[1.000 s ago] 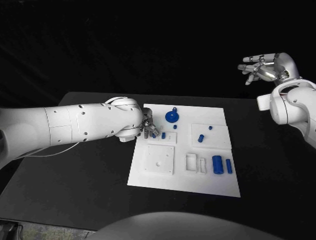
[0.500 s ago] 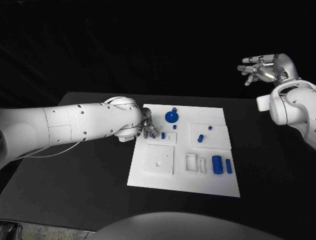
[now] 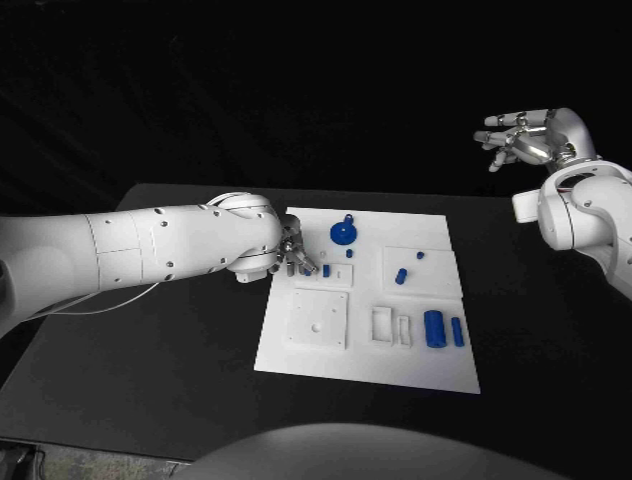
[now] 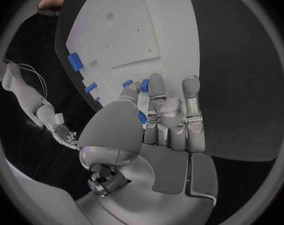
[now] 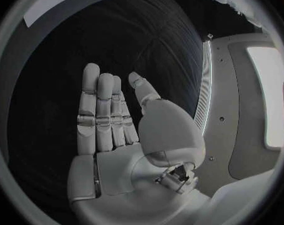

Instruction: Assemble the parts on the task board

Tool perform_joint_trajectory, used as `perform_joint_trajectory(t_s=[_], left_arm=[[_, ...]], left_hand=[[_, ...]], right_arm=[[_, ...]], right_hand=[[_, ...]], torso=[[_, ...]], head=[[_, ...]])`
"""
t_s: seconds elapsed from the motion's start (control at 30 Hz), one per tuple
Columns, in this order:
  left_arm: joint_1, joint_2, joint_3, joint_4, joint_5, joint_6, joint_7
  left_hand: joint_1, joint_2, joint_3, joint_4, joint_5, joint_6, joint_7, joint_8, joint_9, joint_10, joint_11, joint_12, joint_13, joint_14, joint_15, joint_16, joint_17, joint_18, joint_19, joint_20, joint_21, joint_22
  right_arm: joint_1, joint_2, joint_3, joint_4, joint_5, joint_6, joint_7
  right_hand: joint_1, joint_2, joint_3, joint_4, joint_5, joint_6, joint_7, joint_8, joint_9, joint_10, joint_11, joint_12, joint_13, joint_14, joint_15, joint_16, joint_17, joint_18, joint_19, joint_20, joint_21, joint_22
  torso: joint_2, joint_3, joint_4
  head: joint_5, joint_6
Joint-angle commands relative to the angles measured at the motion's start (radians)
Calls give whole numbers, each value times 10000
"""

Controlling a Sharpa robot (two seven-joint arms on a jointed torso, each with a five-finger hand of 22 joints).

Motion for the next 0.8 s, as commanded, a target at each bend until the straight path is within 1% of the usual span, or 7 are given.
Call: perform_joint_trajectory(t_s=[0.03, 0.17, 0.3, 0.47, 0.6, 0.67, 0.8], left_arm=[[-90, 21, -58, -15, 90, 254, -60], [-90, 20, -58, -36, 86, 241, -74], [-90, 17, -57, -50, 85, 239, -80], [-90, 16, -57, -55, 92, 179, -81], [-90, 6, -56, -50, 101, 158, -90], [-90, -11, -56, -41, 121, 186, -106], [-89, -35, -55, -42, 164, 224, -120]], left_hand=[[145, -12, -55, 160, -69, -34, 73, 49, -46, -26, 77, 36, 9, -67, -28, -28, -13, -105, 62, 26, -66, 166], [160, -60, -131, 352, -146, -49, 83, 79, -54, -29, 82, 40, 10, -82, -29, -47, -41, -103, 65, 26, -72, 167], [28, -132, -230, 564, -653, -55, 104, 105, -46, -23, 92, 51, 17, -86, -22, -57, -58, -99, 66, 30, -76, 168], [-191, -251, -227, 899, -814, -71, 117, 162, 3, -12, 102, 70, 29, -77, -24, -53, -54, -91, 77, 29, -81, 166], [-381, -408, -137, 1164, -1199, -77, 124, 208, 49, -4, 107, 84, 38, -67, -22, -42, -44, -80, 95, 30, -77, 168], [-480, -611, 11, 1370, -1360, -123, 156, 233, 94, -21, 120, 85, 42, -85, -25, -67, -72, -71, 83, 31, -92, 164], [-624, -843, 160, 1606, -1735, -191, 179, 268, 156, -50, 132, 87, 48, -96, -14, -97, -106, -59, 87, 38, -100, 167]], right_arm=[[-8, 9, 1, -3, 12, 74, 53], [-14, 12, 1, -4, 12, 69, 46], [-19, 11, 1, -6, 12, 64, 38], [-25, 12, 1, -9, 12, 62, 32], [-30, 13, 1, -12, 12, 62, 28], [-32, 11, 1, -12, 12, 64, 27], [-35, 7, 0, -13, 17, 66, 30]], right_hand=[[-31, -11, 18, 63, -48, -96, 12, 15, 2, 54, 25, -82, -47, -64, 4, -55, -11, 161, 227, 28, 37, -18], [-18, -16, 14, 75, -44, -115, 16, 16, 2, 105, 31, -178, -124, -69, 10, -62, -17, 168, 224, 34, 32, -34], [-6, -25, 8, 86, -47, -190, 21, 14, -1, 130, 36, -272, -193, -63, 11, -60, -18, 169, 222, 36, 33, -46], [-3, -20, 13, 91, -50, -210, 21, 13, -1, 136, 46, -333, -241, -65, 12, -61, -19, 174, 234, 37, 40, -50], [3, -18, 17, 95, -50, -233, 27, 10, -3, 162, 46, -404, -304, -63, 14, -58, -17, 176, 232, 39, 39, -60], [5, -25, 18, 95, -50, -253, 29, 13, -2, 191, 50, -459, -357, -63, 18, -60, -19, 176, 231, 42, 43, -63], [-5, 12, 22, 123, -113, -250, 30, 10, -4, 196, 55, -501, -395, -67, 19, -63, -19, 178, 229, 44, 44, -67]], torso=[[5, 5, -1], [-1, -1, -4], [4, -5, -2], [2, -1, -1], [6, -5, 1], [1, -2, 0], [-1, 0, 0]], head=[[2, 5], [-5, 7], [-6, 12], [-16, 20], [-18, 18], [-8, 22], [-11, 23]])
